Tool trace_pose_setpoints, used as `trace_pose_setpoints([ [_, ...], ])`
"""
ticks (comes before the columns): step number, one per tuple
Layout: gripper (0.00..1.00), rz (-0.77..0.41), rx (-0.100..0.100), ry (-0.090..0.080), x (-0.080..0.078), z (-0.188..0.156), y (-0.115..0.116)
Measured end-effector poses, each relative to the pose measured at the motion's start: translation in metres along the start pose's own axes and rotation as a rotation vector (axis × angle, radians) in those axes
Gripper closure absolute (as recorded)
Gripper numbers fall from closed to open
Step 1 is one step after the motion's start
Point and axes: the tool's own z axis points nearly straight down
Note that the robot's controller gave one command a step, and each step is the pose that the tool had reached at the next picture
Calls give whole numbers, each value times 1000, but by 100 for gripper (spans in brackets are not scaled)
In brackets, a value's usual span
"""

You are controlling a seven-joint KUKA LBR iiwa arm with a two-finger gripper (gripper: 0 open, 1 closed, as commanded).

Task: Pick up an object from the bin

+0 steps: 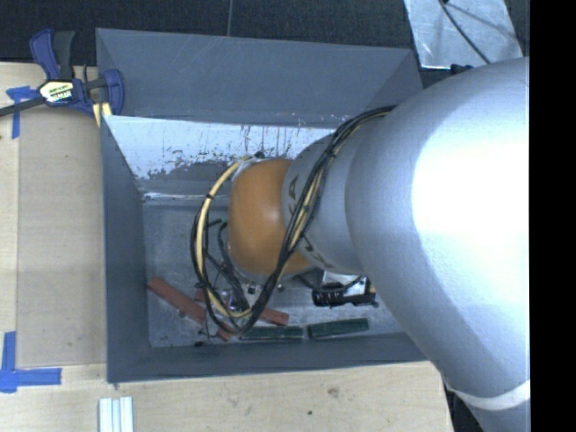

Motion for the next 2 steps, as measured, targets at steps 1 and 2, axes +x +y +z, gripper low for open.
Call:
trace_pose_setpoints([
  [1, 100, -2, -4, 0, 1, -2, 2],
  [2, 100, -61, -4, -5, 12, -27, 14],
])
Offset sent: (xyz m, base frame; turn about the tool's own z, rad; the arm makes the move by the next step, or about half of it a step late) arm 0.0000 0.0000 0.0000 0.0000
